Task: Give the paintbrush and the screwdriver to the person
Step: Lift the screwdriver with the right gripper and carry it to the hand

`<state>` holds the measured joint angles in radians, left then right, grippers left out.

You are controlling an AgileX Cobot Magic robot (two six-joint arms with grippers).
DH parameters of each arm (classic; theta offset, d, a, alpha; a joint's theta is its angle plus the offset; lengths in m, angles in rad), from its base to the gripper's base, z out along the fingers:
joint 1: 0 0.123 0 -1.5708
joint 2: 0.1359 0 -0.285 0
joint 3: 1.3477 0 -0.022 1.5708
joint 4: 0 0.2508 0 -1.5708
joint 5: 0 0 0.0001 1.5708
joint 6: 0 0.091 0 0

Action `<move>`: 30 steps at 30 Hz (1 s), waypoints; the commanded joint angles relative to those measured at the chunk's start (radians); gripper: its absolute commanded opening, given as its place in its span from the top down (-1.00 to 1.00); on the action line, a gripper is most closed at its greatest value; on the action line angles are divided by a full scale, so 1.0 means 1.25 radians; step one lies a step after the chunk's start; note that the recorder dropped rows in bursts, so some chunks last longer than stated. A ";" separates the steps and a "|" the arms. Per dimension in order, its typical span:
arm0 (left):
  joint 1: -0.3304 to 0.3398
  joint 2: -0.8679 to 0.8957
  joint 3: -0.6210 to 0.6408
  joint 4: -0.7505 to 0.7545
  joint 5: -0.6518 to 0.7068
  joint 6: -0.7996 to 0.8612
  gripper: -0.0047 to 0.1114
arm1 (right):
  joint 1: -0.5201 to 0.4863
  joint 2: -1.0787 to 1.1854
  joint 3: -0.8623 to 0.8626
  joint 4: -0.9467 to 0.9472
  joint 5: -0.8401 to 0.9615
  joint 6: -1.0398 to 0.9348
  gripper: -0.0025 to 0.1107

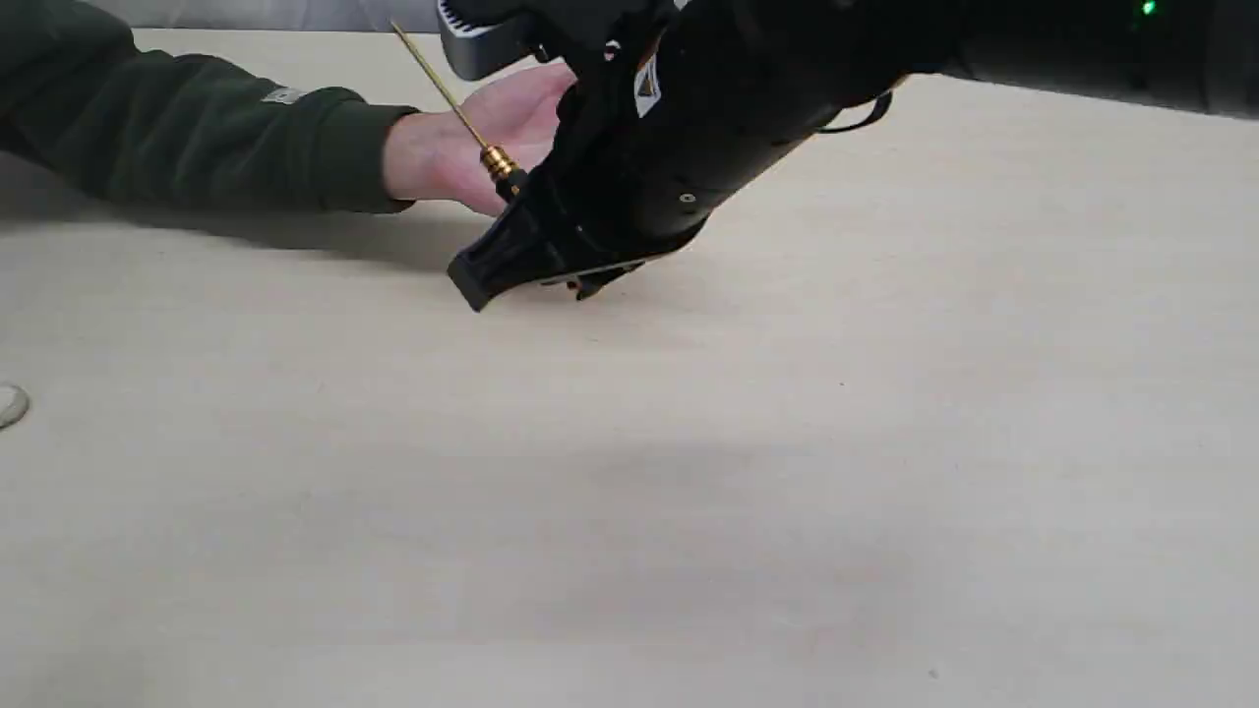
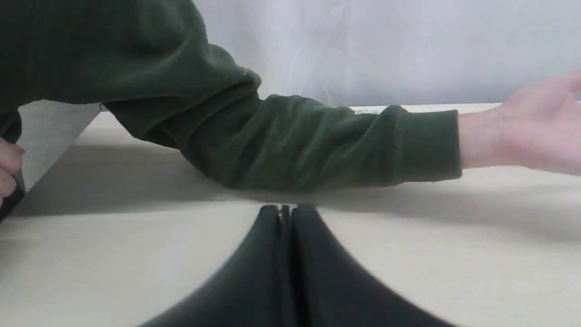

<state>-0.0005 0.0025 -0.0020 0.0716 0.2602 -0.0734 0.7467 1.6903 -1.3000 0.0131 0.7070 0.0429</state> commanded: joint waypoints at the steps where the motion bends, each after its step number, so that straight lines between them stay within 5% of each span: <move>1: -0.005 -0.002 0.002 -0.004 -0.008 -0.002 0.92 | -0.028 -0.001 -0.033 -0.024 -0.017 0.014 0.88; 13: -0.005 -0.002 0.002 -0.004 -0.008 -0.002 0.92 | -0.104 0.096 -0.177 -0.024 -0.008 0.016 0.88; 30: -0.005 -0.002 0.002 -0.002 -0.009 -0.002 0.92 | -0.111 0.290 -0.343 -0.173 0.077 0.102 0.88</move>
<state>-0.0005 0.0025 -0.0020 0.0716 0.2602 -0.0734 0.6185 2.0543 -1.7223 -0.1890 0.8094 0.1664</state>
